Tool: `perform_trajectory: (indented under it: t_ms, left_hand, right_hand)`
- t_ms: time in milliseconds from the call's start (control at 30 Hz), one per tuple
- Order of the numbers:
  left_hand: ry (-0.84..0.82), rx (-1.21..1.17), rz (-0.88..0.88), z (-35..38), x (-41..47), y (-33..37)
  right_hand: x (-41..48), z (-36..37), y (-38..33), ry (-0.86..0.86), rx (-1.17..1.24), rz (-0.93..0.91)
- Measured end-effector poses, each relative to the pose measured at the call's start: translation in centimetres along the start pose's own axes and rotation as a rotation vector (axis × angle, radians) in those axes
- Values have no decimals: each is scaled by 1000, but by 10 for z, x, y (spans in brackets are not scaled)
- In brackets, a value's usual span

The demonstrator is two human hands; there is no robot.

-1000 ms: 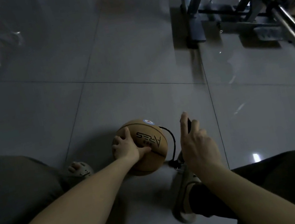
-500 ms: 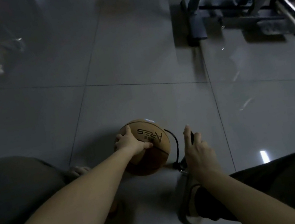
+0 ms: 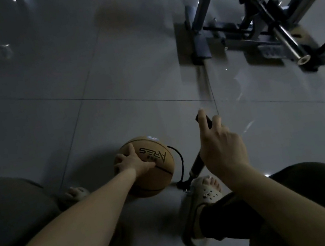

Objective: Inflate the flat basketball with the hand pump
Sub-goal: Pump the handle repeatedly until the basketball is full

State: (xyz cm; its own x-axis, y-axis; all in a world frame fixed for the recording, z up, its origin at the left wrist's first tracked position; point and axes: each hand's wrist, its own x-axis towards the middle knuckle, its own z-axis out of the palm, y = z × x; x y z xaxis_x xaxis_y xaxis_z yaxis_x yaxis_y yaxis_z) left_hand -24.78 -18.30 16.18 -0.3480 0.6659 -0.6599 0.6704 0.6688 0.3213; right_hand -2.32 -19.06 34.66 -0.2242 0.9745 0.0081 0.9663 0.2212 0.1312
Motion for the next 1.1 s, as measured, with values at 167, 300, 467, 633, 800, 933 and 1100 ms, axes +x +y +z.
perform_trajectory:
  t_ms: [167,300,467,633,800,933,1100]
  left_hand:
    - [48,25,-48,6,-1,5]
    - [82,-3,-36,7,5,11]
    - [68,-7,-49,0,17,19]
    - [47,-7,-46,-4,20,19]
    - [30,-5,-38,-8,16,22]
    - [-1,-23,-59,-14,14,20]
    - [21,-35,42,-10,7,11]
  right_hand:
    - [-9,43,-8,-86,-3,-41]
    - [-11,73,-8,-141,5,-54]
    - [-7,101,-5,-194,7,-26]
    - [-18,112,-14,-243,81,-9]
    - [-16,92,-15,-281,154,-11]
    - [-8,52,-7,-131,94,-41]
    - [-1,13,12,88,-13,-27]
